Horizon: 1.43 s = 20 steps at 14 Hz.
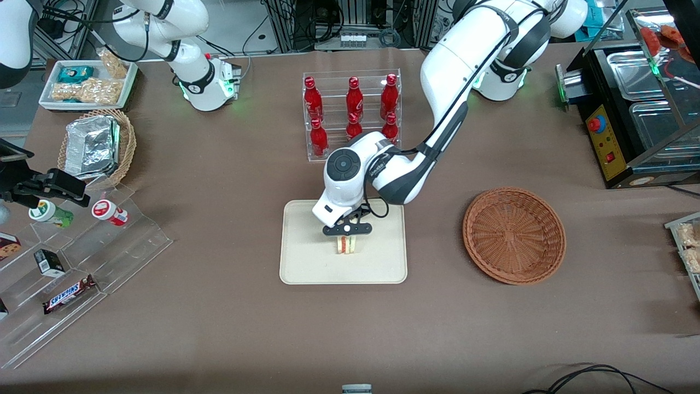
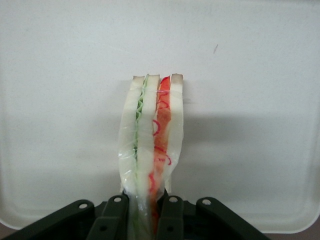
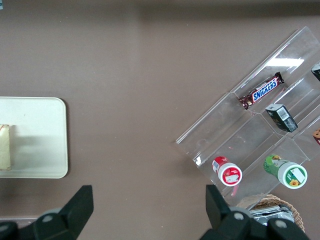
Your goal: Place sandwich from basket to tray
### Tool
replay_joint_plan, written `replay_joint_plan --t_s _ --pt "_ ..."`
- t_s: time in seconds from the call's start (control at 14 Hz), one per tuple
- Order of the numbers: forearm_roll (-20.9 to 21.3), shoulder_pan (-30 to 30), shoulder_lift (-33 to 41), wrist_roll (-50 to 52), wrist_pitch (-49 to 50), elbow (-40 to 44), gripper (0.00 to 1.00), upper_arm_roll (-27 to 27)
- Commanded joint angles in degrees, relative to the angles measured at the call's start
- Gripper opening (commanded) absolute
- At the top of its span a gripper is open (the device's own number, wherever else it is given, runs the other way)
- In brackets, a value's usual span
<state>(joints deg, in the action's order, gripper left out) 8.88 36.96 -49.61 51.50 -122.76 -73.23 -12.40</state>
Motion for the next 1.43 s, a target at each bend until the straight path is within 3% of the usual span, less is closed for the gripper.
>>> replay_joint_plan --t_s 0.0,0.07,0.14,0.21,0.43,0.57,0.86,1.07,1.36 --pt "0.5 0.6 -1.4 -1.7 -0.6 1.8 0.32 0.4" --pt "0.3 0.6 -1.5 -0.7 -1.3 1.9 0.64 0.4" --pt "0.3 0.6 -1.1 0.6 -1.4 2.0 0.76 0.4" --pt "0.7 0.6 -0.7 1.1 -1.0 2.7 1.0 0.6" --pt "0.3 -0.3 4.8 0.6 8.5 4.2 1.0 0.8" --pt "-0.9 -5.7 12.0 -1.7 15.2 3.7 1.0 -0.4" --pt "-9.2 -15.2 24.6 -14.2 37.1 3.3 1.0 -1.0" --pt "-9.1 -24.1 31.6 -24.9 52.3 1.2 1.0 -1.0" --pt "-7.4 -34.6 38.9 -29.4 54.6 -5.0 1.0 -0.8"
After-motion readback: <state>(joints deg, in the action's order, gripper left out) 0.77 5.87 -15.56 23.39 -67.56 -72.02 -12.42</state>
